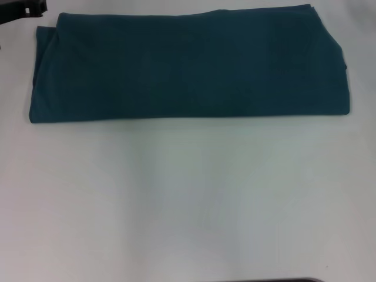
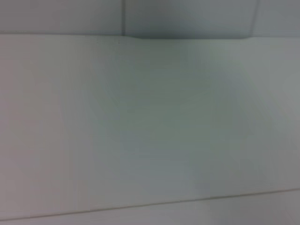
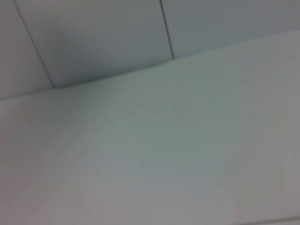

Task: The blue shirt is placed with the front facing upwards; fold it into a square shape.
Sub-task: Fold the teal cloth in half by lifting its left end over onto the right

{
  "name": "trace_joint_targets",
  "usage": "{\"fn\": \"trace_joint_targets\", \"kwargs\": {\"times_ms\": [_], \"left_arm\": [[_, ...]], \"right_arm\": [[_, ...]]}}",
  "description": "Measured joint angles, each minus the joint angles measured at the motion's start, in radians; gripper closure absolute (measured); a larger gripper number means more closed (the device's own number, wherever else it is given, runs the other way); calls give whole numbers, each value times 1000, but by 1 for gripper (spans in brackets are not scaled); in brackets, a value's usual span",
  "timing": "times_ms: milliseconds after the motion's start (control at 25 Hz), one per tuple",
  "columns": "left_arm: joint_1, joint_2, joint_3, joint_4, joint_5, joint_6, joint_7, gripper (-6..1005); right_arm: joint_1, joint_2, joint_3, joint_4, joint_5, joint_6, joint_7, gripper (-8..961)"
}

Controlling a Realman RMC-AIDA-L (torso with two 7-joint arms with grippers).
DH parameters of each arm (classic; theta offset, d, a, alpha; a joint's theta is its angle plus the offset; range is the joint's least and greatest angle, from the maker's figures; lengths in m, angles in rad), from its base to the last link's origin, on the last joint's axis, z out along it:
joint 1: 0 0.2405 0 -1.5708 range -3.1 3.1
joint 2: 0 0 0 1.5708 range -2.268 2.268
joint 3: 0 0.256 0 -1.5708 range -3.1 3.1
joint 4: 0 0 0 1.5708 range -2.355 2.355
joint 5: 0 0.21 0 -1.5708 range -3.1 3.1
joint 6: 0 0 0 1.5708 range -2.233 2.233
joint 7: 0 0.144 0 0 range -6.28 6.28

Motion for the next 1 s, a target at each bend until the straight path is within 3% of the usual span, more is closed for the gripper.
{"fn": "trace_joint_targets", "kwargs": {"times_ms": [160,360,480,640,800,1000], "left_arm": [[25,-13,5,-19,-31,-39,-13,701],[82,-43,16,-118,-62,45,-21,508],[124,-50,25,-184,-79,173,-25,405],[175,-50,27,-249,-104,327,-26,268],[207,-52,28,-271,-107,387,-28,170],[248,-52,30,-299,-127,472,-19,175]], "right_arm": [[-17,-10,-1,35,29,23,-16,746],[-69,-21,-1,81,34,172,-17,508],[-117,-24,0,118,44,296,-17,265],[-177,-38,-2,147,47,445,-4,173],[-225,-65,-3,152,43,569,18,127],[-278,-103,-10,177,5,690,108,127]]}}
